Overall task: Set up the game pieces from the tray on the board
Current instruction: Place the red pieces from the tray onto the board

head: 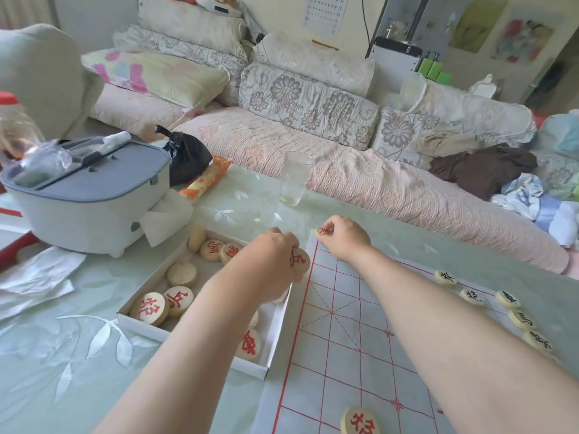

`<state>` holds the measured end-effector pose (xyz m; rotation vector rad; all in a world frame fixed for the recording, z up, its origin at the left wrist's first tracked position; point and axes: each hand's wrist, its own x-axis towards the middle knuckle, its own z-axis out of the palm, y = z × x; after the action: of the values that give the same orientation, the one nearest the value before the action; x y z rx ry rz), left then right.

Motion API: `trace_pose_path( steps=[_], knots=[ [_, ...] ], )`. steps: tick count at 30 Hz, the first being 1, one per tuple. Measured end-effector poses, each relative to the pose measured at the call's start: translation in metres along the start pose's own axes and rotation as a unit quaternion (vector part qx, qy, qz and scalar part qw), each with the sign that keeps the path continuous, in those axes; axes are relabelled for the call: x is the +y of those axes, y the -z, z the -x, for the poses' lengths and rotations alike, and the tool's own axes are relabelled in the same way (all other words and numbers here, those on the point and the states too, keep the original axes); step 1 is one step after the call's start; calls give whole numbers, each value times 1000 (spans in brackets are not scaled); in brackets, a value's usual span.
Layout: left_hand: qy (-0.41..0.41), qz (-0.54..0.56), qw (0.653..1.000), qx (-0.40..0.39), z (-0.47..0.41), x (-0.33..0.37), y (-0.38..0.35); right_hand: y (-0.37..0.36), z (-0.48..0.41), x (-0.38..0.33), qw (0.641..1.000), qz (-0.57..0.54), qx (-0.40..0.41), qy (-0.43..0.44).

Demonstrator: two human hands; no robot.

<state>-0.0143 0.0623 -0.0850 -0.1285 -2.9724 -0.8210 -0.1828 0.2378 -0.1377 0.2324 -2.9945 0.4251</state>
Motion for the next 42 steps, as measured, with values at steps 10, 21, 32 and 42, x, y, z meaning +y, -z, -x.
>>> trace_pose_path(
  steps=[10, 21, 32, 42],
  knots=[
    [13, 11, 1000, 11, -2, 5, -4, 12, 25, -14, 987, -162, 10, -10],
    [74, 226, 970, 50, 7, 38, -14, 66, 116, -19, 830, -510, -226, -16],
    [135, 342, 930, 4, 5, 54, -57, 57, 164, 19, 909, -408, -82, 1],
    [-108, -184, 977, -19, 8, 29, -61, 50, 109, 79, 971, -202, 47, -117]
  ],
)
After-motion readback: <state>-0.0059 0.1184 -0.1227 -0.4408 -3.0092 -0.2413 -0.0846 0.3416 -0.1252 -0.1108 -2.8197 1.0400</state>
